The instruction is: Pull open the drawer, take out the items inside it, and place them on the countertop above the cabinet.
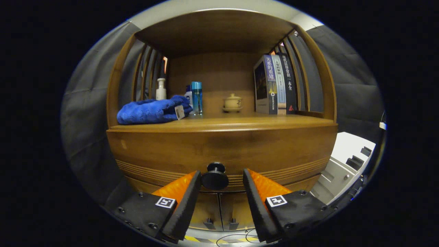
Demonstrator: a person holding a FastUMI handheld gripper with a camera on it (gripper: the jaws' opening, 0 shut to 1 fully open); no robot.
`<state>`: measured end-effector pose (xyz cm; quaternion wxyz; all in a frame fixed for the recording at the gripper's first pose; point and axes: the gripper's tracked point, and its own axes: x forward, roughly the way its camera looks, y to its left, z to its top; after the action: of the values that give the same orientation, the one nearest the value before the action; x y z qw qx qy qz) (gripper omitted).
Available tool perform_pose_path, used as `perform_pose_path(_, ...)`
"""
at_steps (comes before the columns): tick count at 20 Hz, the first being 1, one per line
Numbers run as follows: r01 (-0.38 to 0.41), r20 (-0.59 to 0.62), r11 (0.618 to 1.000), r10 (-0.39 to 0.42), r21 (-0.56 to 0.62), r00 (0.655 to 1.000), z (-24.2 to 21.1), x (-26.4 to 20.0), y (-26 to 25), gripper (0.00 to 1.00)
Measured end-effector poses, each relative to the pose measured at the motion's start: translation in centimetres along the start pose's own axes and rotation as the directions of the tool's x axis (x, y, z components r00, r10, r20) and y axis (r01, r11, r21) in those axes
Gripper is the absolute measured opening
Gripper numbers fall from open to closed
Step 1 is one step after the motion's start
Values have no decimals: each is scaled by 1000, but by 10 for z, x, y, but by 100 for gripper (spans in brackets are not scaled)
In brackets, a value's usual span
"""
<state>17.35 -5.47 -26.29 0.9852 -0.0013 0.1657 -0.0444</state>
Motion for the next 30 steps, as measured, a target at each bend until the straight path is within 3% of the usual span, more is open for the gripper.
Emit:
perform_pose_path(1, -4, 2, 1000, 4, 9, 1000, 1, 3, 0, 80)
perform_pose_path(8, 3, 12, 1000, -3, -29, 1000, 8, 15, 8, 44)
perform_pose_path(11, 3, -22, 1000, -3, -1, 1000, 5, 8, 8, 38)
perform_pose_path(25, -39, -60, 999, 41, 25, 997, -24, -142, 7, 38)
perform_pose_path(30, -41, -81, 999, 42, 12, 996, -37, -164, 8, 38)
